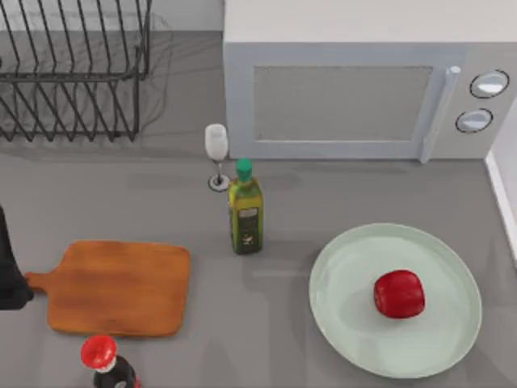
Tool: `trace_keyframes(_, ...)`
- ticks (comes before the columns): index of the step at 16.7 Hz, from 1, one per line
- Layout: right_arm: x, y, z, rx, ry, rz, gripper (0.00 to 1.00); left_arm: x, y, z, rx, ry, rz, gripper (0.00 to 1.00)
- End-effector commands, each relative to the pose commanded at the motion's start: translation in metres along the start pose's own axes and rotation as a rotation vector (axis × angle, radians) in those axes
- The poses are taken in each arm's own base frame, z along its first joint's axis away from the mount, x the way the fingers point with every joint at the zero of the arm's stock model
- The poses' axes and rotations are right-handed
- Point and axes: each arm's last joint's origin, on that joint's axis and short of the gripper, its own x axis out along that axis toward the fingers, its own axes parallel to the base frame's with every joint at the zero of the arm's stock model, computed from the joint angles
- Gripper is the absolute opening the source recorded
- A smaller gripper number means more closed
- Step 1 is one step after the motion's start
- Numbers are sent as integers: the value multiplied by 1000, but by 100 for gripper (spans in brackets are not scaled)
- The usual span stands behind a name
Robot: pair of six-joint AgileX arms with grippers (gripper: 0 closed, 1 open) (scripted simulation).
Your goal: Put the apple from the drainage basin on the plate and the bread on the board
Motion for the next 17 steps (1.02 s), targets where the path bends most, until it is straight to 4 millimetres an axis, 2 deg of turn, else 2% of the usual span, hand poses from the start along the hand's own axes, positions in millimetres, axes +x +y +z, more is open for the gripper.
trace_keyframes(6, 0, 0, 0, 0, 0, 0, 100, 0, 1, 5, 8, 23, 5, 100)
trace_keyframes(11, 0, 0, 0, 0, 0, 0, 100, 11, 5, 43, 61, 227, 34, 100)
trace_keyframes(14, 0, 0, 0, 0, 0, 0, 100, 37, 11, 68, 100, 453, 47, 100)
trace_keyframes(17, 0, 0, 0, 0, 0, 0, 100, 80, 22, 82, 128, 721, 44, 100)
